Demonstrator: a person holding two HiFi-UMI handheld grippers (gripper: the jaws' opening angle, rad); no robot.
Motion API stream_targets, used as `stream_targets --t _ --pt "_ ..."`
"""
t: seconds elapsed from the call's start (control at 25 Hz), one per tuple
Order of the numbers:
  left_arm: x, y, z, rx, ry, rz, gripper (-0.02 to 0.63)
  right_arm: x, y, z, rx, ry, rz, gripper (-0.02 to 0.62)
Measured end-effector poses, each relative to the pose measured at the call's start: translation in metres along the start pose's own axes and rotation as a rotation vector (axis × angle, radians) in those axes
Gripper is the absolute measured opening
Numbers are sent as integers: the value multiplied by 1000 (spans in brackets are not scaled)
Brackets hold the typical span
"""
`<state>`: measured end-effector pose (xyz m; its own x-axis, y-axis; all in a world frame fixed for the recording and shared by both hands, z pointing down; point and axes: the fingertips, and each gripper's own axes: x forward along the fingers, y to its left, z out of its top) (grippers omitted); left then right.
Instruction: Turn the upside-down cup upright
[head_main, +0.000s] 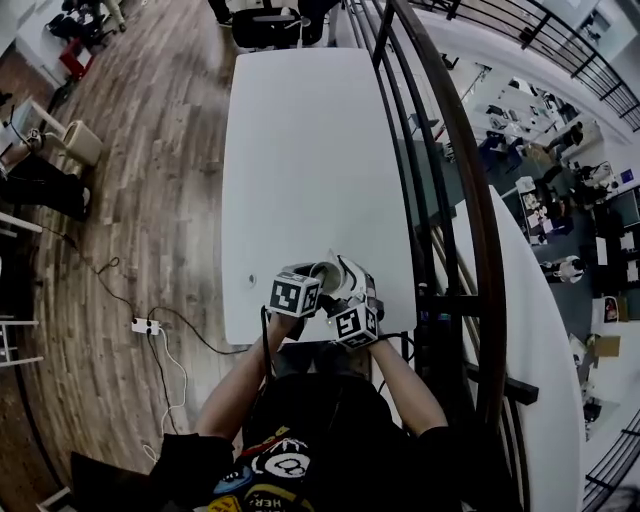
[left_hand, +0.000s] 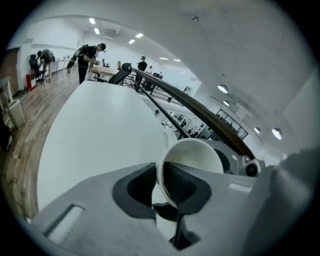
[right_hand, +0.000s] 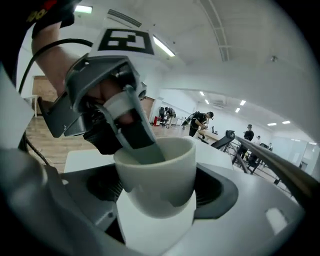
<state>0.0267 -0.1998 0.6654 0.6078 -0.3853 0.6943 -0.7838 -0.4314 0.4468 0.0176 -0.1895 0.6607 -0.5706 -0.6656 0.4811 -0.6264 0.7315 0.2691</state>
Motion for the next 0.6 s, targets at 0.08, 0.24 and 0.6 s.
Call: stream_targets --t 0.08,0.24,0.6 --pt "4 -6 -1 -74 -3 -55 40 -9 -3 -1 -38 11 -12 408" --pt "5 -12 8 -107 -44 -127 41 -29 -12 -9 113 -50 39 410" --pt "-29 3 47 -51 -254 -133 41 -61 -64 -10 1842 -685 544 408"
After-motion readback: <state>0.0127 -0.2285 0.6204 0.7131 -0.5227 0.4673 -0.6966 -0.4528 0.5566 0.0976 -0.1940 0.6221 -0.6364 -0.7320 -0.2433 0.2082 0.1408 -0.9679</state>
